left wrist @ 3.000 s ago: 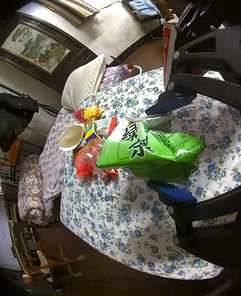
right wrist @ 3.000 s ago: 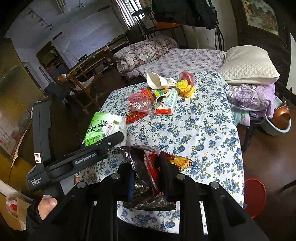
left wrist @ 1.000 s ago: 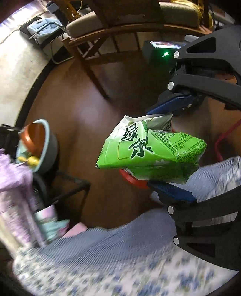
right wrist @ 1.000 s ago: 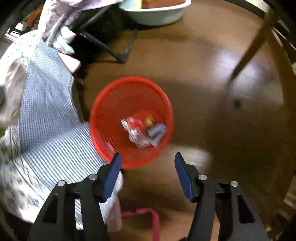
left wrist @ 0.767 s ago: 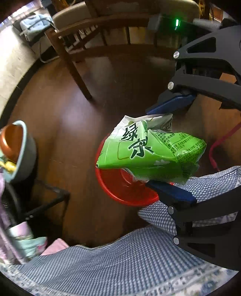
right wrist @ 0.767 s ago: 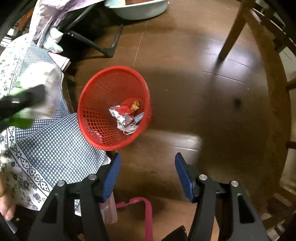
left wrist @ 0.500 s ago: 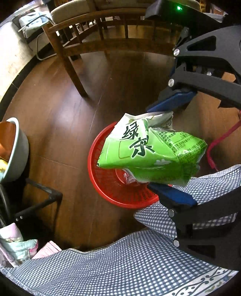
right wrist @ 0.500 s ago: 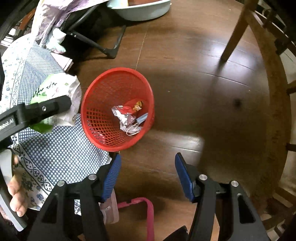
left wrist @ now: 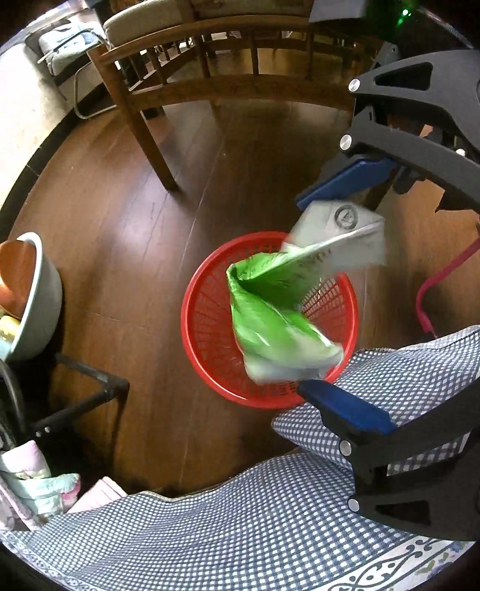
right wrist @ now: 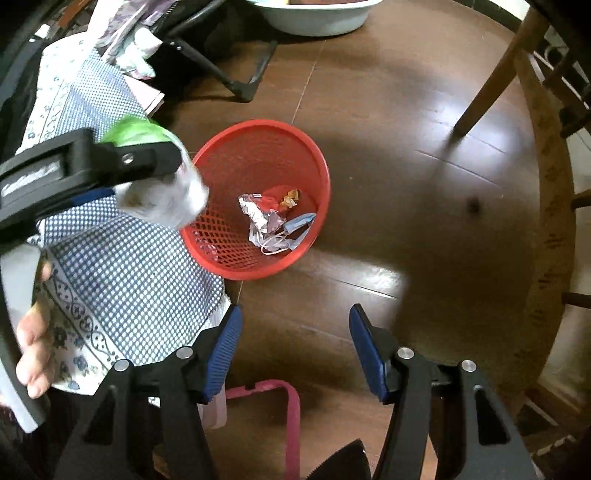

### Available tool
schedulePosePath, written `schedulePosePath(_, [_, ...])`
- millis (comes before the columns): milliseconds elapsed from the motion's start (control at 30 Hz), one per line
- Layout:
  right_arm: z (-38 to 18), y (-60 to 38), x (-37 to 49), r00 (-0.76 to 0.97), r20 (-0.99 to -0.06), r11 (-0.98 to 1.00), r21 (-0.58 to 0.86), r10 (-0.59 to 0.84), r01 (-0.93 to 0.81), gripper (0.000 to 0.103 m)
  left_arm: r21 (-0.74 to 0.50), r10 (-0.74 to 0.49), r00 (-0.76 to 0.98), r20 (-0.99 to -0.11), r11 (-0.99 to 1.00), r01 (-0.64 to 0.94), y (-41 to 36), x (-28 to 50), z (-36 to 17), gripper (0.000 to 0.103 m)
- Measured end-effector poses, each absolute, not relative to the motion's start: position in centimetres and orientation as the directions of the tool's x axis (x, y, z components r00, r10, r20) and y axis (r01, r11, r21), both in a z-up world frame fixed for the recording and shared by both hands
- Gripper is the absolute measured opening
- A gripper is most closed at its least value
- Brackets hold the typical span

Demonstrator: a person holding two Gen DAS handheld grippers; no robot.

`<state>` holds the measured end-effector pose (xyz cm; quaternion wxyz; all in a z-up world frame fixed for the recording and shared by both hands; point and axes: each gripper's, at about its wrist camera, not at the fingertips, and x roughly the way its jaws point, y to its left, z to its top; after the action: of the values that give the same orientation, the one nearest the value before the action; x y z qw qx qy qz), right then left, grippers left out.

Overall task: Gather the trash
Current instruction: 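Open the right gripper to drop the foil bag while the left gripper drops the green bag, then move both tools back toward the remaining trash on the table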

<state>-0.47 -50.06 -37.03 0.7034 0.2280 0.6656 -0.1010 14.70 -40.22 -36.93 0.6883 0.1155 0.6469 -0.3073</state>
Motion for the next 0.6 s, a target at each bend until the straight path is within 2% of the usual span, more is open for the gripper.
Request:
schedulePosePath(433, [-33.6,-48.6,-1.3,0.102,-0.985,0.9,0.169,0.14,0.402,0.059,-0.283,-0.385,0.035,-0.922,0.734,0.617,-39.8,13.0,-32.5,0.089])
schedulePosePath(600, [-31.7,-48.4,-1.6,0.121,-0.986,0.902,0.157,0.118,0.402,0.059,-0.283,-0.471,0.129,-0.873,0.704,0.652,-38.0,11.4,-25.3,0.089])
